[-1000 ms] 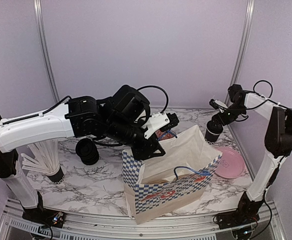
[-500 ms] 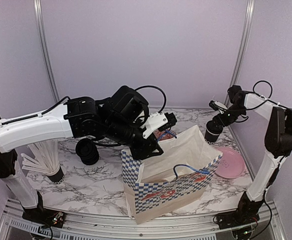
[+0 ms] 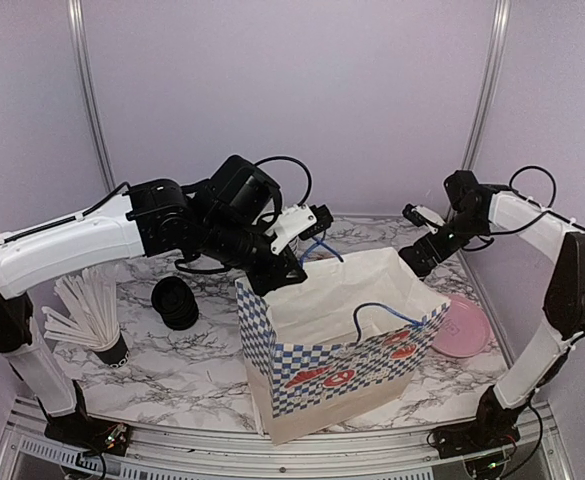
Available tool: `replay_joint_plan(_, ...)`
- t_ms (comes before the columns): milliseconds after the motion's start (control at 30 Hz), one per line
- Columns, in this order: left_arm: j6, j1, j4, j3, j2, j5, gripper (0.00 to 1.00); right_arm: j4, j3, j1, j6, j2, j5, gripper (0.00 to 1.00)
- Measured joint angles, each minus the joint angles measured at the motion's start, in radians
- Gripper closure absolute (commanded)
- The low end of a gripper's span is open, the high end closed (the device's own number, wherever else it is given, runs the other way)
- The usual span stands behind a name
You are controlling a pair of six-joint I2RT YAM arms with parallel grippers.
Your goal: Pack the takeout coffee
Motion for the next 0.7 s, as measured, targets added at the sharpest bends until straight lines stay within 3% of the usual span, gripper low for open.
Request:
replay_joint_plan(133,0.019,0.025,-0.006,0.020,0.001,0.011,0.95,0.002,-0.008,0.038,0.021,-0.058,-0.015,0.47)
replay_joint_plan(300,0.042,0.045,-0.011,0.069,0.020,0.024,1.00,-0.008,0.007,0.106,0.035,-0.139,-0.021,0.50)
replay_joint_plan(700,0.061,0.057,-0.011,0.119,0.079,0.036,1.00,-0.025,0.336,0.143,0.026,-0.266,-0.244,0.55)
